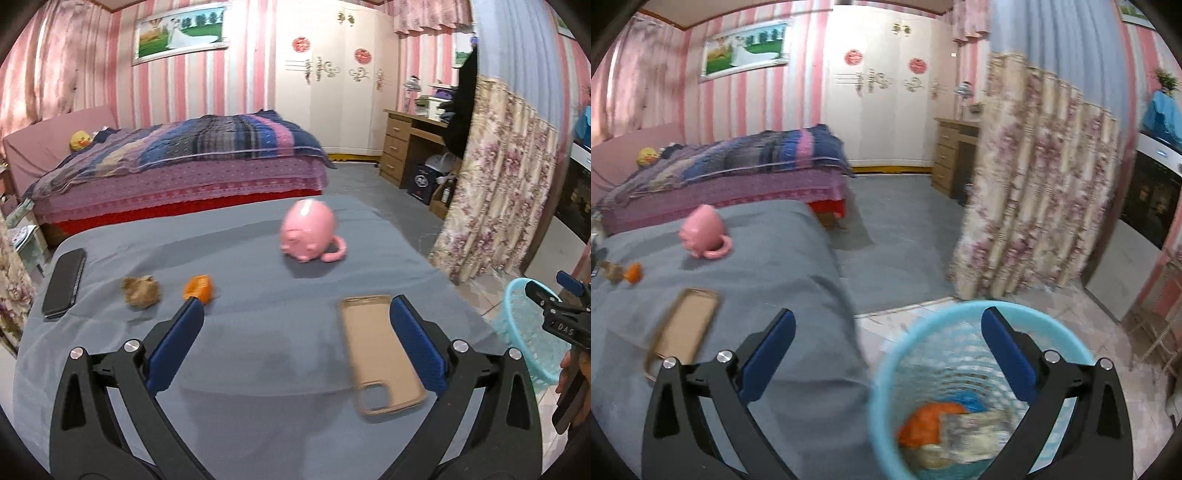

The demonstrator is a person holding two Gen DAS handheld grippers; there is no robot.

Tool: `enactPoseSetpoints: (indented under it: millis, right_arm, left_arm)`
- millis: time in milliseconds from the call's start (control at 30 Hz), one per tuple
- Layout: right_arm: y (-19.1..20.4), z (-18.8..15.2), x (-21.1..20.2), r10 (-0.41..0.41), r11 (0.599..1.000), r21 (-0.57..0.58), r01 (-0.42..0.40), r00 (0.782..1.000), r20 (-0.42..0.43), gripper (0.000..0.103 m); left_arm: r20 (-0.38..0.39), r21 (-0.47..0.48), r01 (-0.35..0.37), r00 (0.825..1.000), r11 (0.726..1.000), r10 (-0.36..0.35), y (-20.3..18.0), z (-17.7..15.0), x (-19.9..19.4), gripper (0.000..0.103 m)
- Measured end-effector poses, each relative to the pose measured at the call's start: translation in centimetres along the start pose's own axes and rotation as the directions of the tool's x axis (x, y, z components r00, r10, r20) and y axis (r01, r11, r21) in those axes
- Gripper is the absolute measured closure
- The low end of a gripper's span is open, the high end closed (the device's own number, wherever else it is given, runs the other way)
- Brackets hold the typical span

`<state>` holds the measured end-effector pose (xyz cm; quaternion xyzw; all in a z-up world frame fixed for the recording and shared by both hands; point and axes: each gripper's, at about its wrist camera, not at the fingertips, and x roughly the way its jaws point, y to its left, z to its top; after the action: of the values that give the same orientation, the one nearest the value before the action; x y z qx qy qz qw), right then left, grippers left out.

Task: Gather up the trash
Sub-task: 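Move both open grippers back over the table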

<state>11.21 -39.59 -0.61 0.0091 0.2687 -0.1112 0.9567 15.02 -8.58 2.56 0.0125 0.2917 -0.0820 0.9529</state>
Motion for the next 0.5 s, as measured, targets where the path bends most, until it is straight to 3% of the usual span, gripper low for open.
enactPoseSetpoints:
  millis: [500]
  right_arm:
    - [13.5, 1.8, 2.0, 0.166, 0.979, -0.120, -0.166, 0.986, -0.007, 0.005]
  left_arm:
    - [-0.062, -0.135, -0.133, 0.990, 0.982, 0.126, 12.2, -1.9, 3.0, 0.006]
